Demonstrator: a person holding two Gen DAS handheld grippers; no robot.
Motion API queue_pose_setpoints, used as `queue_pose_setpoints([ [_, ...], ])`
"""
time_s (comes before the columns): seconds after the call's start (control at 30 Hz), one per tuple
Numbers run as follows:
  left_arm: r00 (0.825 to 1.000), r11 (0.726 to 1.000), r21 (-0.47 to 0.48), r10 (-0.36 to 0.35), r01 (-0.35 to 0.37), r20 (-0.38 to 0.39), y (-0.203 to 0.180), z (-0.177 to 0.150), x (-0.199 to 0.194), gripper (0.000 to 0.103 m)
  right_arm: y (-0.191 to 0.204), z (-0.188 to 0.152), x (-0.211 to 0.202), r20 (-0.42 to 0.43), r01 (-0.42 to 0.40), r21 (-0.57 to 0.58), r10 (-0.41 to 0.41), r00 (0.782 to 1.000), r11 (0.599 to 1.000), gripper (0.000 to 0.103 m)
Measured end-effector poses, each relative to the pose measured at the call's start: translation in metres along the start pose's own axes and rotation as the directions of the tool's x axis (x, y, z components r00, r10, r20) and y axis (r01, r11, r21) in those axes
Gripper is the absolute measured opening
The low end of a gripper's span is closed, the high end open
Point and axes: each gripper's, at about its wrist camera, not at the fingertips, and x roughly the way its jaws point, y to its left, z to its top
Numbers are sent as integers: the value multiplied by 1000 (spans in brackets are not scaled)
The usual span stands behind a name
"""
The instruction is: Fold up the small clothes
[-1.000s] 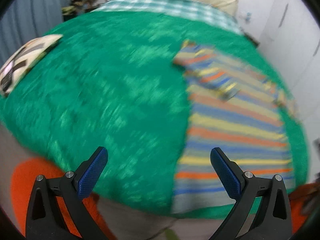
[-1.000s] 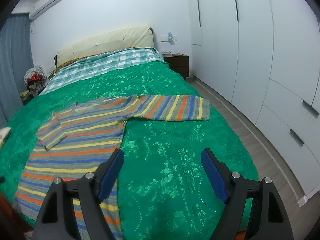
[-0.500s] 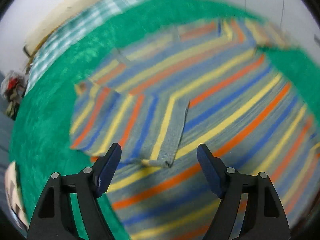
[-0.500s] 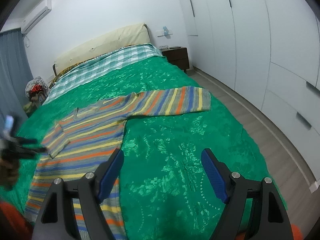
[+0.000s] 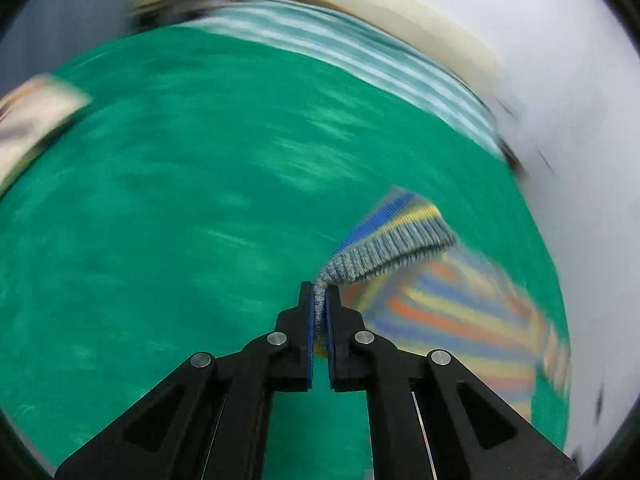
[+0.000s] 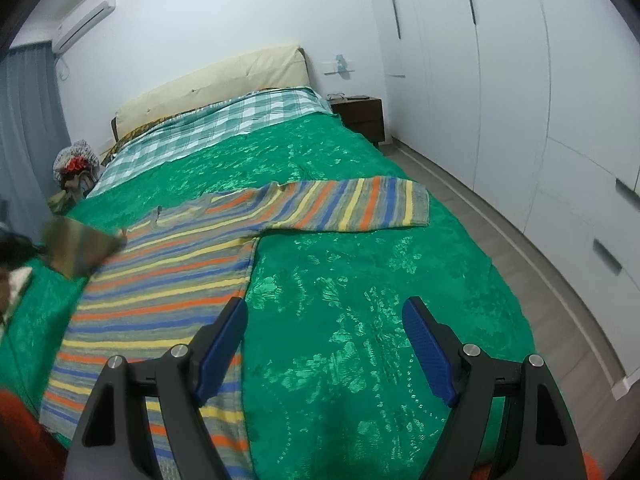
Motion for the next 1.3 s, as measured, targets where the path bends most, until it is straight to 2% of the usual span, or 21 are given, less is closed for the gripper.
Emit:
queue_pose_setpoints([
  [0.07, 998, 991, -116, 64, -66, -13, 55, 12, 3, 2, 2, -1, 3, -7, 4, -12, -4, 1000, 1000, 79],
  [0.13, 995, 982, -165, 88, -95, -48, 87, 11, 12, 2, 4, -1, 6, -20, 5, -16, -5, 1000, 1000, 79],
  [0.4, 990, 981, -173, 65, -86, -123, 102, -13, 35, 2, 15, -2, 14, -36, 1, -60, -3, 999, 998, 79],
  [0.5, 971, 980, -110, 144, -167, -192, 99, -28, 39, 7, 16, -3, 16, -45, -3, -71, -1, 999, 997, 79],
  [0.57, 951, 967, -117, 194, -227, -242, 111, -38, 41, 10, 15, -4, 16, -43, -2, -70, -1, 999, 998, 79],
  [0.6, 951, 965, -141, 183, -223, -251, 119, -42, 38, 16, 14, -4, 16, -42, 0, -65, -3, 999, 998, 79],
  [0.67, 962, 966, -175, 146, -189, -232, 130, -42, 30, 56, 10, -4, 17, -44, 4, -57, -6, 999, 998, 79],
  [0.7, 964, 966, -175, 149, -190, -221, 132, -40, 28, 64, 8, -3, 18, -51, 5, -42, -7, 999, 999, 79],
  [0.73, 966, 966, -170, 156, -193, -207, 133, -36, 27, 68, 6, -1, 17, -55, 4, -32, -6, 998, 999, 79],
  [0.77, 969, 970, -157, 154, -186, -194, 131, -33, 28, 68, 8, 6, 18, -68, -8, -26, 6, 998, 1000, 79],
  [0.83, 974, 982, -127, 111, -137, -195, 124, -27, 40, 68, 28, 35, 24, -135, -119, -40, 113, 984, 992, 79],
  [0.87, 976, 987, -113, 92, -116, -200, 120, -26, 48, 68, 46, 55, 29, -181, -201, -44, 190, 965, 979, 79],
  [0.93, 974, 993, -70, 81, -98, -210, 109, -29, 61, 67, 103, 100, 41, -289, -372, -84, 335, 897, 924, 79],
  [0.97, 974, 994, -49, 87, -100, -207, 105, -32, 66, 67, 134, 119, 47, -337, -444, -106, 388, 858, 890, 79],
  [1.03, 976, 994, -26, 101, -108, -191, 101, -37, 71, 67, 207, 157, 73, -440, -585, -97, 492, 751, 805, 79],
  [1.1, 983, 994, -15, 101, -104, -156, 100, -40, 69, 66, 261, 178, 114, -501, -642, -29, 544, 673, 767, 79],
  [1.13, 986, 995, -14, 93, -96, -137, 100, -42, 68, 63, 284, 183, 140, -522, -641, -2, 546, 655, 767, 79],
  [1.17, 988, 996, -19, 88, -91, -123, 101, -41, 68, 61, 307, 187, 173, -541, -627, 20, 536, 648, 779, 79],
  [1.2, 991, 996, -27, 80, -84, -108, 103, -43, 68, 60, 330, 188, 213, -556, -601, 31, 514, 654, 799, 78],
  [1.27, 995, 997, -38, 59, -62, -79, 106, -45, 68, 56, 358, 183, 281, -594, -550, 39, 462, 659, 834, 65],
  [1.3, 996, 998, -37, 52, -55, -70, 106, -45, 70, 55, 372, 177, 326, -628, -513, 46, 424, 652, 857, 62],
])
